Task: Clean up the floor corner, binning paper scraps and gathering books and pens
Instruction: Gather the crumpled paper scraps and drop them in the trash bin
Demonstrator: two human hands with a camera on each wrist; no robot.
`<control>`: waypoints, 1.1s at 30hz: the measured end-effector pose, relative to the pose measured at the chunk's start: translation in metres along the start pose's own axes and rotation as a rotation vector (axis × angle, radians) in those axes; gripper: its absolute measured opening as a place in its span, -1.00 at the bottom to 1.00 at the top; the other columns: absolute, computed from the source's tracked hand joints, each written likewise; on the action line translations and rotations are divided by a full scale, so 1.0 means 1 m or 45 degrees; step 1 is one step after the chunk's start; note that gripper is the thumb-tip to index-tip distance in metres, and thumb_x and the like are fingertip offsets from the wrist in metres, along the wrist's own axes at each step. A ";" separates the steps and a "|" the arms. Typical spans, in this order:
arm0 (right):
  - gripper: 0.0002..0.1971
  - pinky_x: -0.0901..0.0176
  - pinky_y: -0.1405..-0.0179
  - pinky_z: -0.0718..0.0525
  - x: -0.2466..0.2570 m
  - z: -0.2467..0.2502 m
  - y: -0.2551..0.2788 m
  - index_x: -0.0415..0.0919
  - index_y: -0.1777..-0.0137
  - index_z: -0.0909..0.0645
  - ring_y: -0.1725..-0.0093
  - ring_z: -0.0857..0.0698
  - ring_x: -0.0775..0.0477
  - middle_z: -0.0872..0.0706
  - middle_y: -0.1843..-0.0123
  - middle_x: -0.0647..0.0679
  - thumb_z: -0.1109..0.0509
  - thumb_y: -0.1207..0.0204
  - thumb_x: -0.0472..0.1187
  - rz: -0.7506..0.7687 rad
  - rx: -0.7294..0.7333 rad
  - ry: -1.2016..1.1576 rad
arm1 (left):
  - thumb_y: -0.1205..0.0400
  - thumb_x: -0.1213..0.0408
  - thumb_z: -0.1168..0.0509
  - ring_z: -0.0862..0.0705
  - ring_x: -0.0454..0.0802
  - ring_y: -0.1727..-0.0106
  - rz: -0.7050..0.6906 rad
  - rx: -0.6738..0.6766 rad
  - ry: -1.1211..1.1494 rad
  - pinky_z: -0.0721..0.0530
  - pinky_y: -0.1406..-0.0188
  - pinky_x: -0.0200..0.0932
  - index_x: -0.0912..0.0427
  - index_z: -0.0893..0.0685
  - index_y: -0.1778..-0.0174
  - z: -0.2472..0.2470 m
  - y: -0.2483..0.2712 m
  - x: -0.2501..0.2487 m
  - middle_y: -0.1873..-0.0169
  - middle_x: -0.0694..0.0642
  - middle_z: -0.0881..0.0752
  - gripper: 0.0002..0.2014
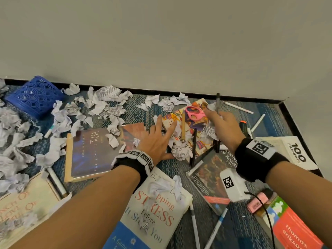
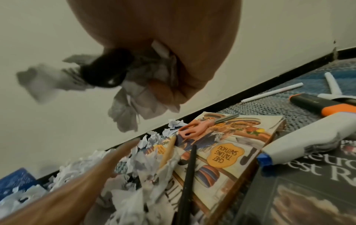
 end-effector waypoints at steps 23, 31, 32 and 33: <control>-0.59 0.18 0.44 -0.47 -0.088 0.011 0.007 -0.29 -0.03 -0.46 0.34 -0.50 -0.02 -0.54 0.21 -0.11 -0.11 -0.69 0.11 -0.739 0.161 0.325 | -0.68 -0.29 0.18 -0.51 -0.03 0.54 -0.012 -0.009 0.012 -0.54 0.49 -0.19 0.12 -0.49 0.41 0.036 0.016 -0.012 0.53 0.04 -0.55 -0.36; -0.32 -0.06 -0.02 -0.63 -0.065 0.028 0.011 -0.20 0.42 -0.49 0.16 -0.66 -0.22 -0.63 0.21 -0.24 0.05 -0.60 0.36 -0.529 0.027 0.668 | -0.68 -0.07 0.00 -0.54 0.09 0.37 0.001 -0.013 0.037 -0.52 0.39 -0.15 0.16 -0.57 0.17 0.043 0.017 -0.017 0.37 0.08 -0.53 -0.59; -0.41 -0.04 -0.01 -0.61 -0.058 0.031 0.010 -0.17 0.45 -0.46 0.14 -0.64 -0.22 -0.63 0.21 -0.24 -0.01 -0.65 0.24 -0.444 -0.024 0.713 | -0.68 -0.05 -0.01 -0.53 0.09 0.35 0.006 0.000 0.041 -0.51 0.38 -0.14 0.18 -0.59 0.10 0.043 0.018 -0.016 0.36 0.09 -0.54 -0.61; -0.50 0.02 0.08 -0.58 -0.050 0.031 0.011 -0.14 0.45 -0.44 0.15 -0.63 -0.21 -0.63 0.23 -0.21 -0.09 -0.66 0.11 -0.358 -0.075 0.708 | -0.67 -0.03 -0.03 -0.53 0.10 0.34 0.013 0.010 0.048 -0.50 0.37 -0.14 0.18 -0.59 0.05 0.043 0.018 -0.014 0.34 0.10 -0.56 -0.62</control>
Point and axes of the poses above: each hand's wrist, its own y-axis away from the middle knuckle, its own z-axis out of the back of the hand, x = y × z, the point moved 9 cm from there along -y, towards the middle knuckle
